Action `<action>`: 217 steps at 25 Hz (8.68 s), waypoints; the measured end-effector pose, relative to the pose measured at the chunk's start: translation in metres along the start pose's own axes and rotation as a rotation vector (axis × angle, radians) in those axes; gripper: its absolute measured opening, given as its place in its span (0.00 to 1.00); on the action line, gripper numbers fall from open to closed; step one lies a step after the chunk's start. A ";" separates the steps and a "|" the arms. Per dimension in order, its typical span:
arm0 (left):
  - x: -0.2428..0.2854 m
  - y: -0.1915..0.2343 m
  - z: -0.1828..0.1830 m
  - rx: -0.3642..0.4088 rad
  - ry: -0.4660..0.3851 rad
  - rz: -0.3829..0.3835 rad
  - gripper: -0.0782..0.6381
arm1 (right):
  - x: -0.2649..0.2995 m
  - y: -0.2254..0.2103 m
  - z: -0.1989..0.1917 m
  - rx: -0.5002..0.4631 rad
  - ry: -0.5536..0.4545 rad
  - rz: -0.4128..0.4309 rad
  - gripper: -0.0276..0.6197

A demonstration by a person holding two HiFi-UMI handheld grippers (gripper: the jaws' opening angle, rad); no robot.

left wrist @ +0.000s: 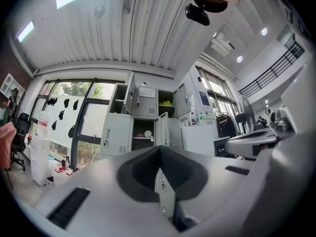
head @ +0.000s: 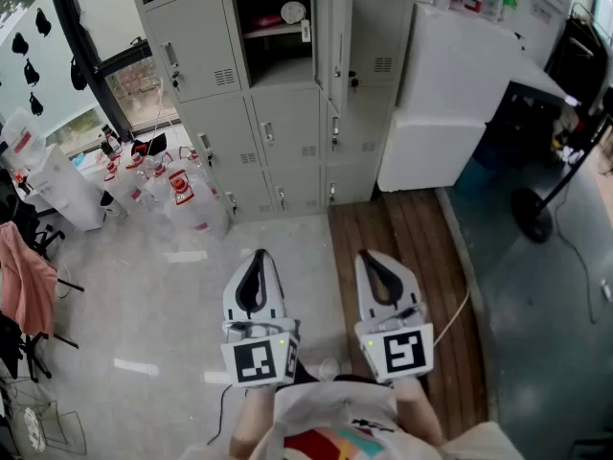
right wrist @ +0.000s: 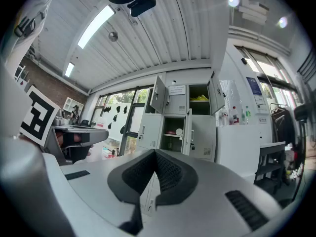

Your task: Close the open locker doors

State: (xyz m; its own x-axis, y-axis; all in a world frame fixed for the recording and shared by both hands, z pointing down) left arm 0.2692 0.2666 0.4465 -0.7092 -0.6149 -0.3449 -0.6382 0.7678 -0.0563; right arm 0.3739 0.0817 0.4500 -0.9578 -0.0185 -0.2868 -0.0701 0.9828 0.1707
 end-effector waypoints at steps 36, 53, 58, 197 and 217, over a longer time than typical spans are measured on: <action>-0.006 0.011 -0.001 -0.124 -0.039 0.034 0.55 | -0.004 0.000 -0.007 0.097 0.006 0.033 0.05; -0.005 0.023 -0.004 -0.117 0.011 0.039 0.55 | 0.018 0.001 -0.027 0.152 0.015 0.041 0.05; 0.017 0.033 -0.015 -0.115 0.012 0.033 0.55 | 0.037 -0.001 -0.034 0.144 0.014 0.044 0.05; 0.505 0.122 -0.070 0.044 -0.043 -0.020 0.55 | 0.394 -0.145 -0.112 0.168 0.036 0.028 0.05; 0.539 0.176 -0.096 0.044 -0.016 -0.039 0.55 | 0.437 -0.117 -0.121 0.128 0.067 -0.018 0.05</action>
State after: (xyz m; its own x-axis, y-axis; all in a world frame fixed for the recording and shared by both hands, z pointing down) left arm -0.2541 0.0525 0.3404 -0.6793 -0.6415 -0.3563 -0.6511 0.7509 -0.1105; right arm -0.0706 -0.0639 0.4191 -0.9736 -0.0446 -0.2240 -0.0556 0.9975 0.0434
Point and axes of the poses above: the fingertips, and each gripper's own axes: x forward along the fingers, y to its left, z out of its top, the point moved 10 cm from there along -x, backward along the fingers, and after that the axes turned 12 degrees about -y, right-handed, at the moved point
